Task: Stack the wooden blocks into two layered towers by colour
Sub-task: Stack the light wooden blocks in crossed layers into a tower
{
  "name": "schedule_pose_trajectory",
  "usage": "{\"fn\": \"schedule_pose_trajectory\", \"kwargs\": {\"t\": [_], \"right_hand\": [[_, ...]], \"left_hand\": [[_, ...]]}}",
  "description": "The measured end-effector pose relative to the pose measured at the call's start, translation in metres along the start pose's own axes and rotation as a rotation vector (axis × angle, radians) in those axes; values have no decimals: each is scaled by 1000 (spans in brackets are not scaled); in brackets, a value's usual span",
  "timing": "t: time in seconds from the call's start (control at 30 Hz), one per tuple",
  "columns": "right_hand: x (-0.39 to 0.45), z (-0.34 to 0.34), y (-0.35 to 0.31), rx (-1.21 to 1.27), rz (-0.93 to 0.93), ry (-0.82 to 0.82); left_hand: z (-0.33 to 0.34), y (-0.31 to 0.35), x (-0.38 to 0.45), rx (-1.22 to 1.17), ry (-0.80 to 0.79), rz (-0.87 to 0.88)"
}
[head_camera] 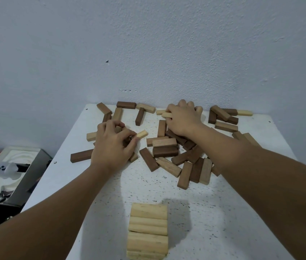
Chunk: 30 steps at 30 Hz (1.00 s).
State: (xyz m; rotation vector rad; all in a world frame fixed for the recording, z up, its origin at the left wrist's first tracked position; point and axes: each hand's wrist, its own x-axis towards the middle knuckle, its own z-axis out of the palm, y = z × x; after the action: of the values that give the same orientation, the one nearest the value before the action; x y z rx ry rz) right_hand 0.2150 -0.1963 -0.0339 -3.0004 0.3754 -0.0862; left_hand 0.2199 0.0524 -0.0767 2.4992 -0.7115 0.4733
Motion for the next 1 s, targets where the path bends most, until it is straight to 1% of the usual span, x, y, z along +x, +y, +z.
{"fn": "schedule_pose_trajectory", "kwargs": {"t": [0.13, 0.2, 0.3, 0.33, 0.43, 0.53, 0.63, 0.7, 0.77, 0.83, 0.9, 0.93, 1.0], "right_hand": [[0, 0, 0, -39, -99, 92], [1, 0, -2, -39, -98, 57], [5, -2, -8, -93, -85, -50], [6, -2, -10, -121, -93, -50], [6, -4, -10, -192, -135, 31], [0, -3, -6, -207, -181, 132], [-15, -4, -5, -111, -153, 251], [-30, -7, -6, -6, -95, 284], [-49, -10, -7, 103, -34, 293], [-68, -14, -8, 201, 13, 284], [-84, -15, -7, 265, 52, 264], [-91, -15, -6, 285, 70, 258], [-101, -14, -3, 328, 102, 252]], "left_hand": [[0, 1, 0, -5, -3, -1], [-1, 1, 0, -13, -1, -6], [-1, 1, 0, -18, -7, -18], [-1, 1, 0, -20, -9, -19], [-1, -1, 1, -35, -9, -33], [-1, -1, 1, -33, -6, -29], [-1, 1, 1, -31, 5, 20], [-2, 2, -1, -30, 23, 47], [-4, 5, -3, -49, 58, 55], [-6, 6, -5, -39, 70, 104], [-10, 8, -2, -13, 29, 182], [-14, 11, 1, -11, 2, 190], [-26, 19, 11, -4, -32, 143]]}}
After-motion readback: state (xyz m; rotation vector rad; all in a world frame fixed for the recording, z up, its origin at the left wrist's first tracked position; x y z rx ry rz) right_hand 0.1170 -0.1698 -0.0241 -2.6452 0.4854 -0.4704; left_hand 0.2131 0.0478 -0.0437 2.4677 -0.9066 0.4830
